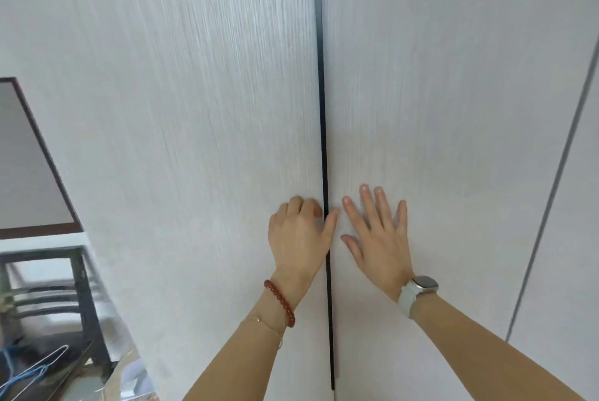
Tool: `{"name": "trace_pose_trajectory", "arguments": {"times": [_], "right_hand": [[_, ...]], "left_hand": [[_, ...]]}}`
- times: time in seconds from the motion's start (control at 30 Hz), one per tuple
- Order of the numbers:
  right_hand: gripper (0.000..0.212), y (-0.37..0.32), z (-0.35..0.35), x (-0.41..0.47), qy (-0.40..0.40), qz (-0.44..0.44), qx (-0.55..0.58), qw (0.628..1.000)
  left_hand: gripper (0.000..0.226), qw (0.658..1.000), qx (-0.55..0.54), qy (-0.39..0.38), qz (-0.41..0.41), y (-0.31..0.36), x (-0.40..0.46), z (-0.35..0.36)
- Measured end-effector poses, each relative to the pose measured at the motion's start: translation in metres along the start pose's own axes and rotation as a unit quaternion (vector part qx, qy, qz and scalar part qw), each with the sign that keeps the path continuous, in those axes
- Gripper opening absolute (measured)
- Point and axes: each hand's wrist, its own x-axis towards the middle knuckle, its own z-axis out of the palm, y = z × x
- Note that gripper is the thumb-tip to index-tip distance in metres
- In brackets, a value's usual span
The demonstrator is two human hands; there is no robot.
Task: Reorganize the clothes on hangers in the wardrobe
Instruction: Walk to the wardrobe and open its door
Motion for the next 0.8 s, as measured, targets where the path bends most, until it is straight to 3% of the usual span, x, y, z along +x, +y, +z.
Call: {"name": "trace_pose_trajectory", "arguments": {"times": [0.23,0.4,0.53,0.8], "right_hand": [[0.074,0.016,-0.018,-0.006,-0.047,-0.05,0.036,0.997],[0.052,0.02,-0.029,-0.022,-0.103,-0.034,0.193,0.975],[0.038,-0.003,-0.048,-0.065,-0.086,-0.019,0.387,0.918],[0.042,-0.081,-0.075,-0.132,-0.212,-0.071,0.56,0.798]], "left_hand": [[0.022,0.999,0.043,0.002,-0.023,0.015,-0.003,0.006],[0.028,0.998,-0.016,0.015,-0.05,0.026,-0.022,-0.015],[0.025,0.996,-0.069,0.039,-0.036,0.033,-0.06,-0.054],[0.028,0.985,-0.146,0.035,-0.088,0.031,-0.128,-0.161]]}}
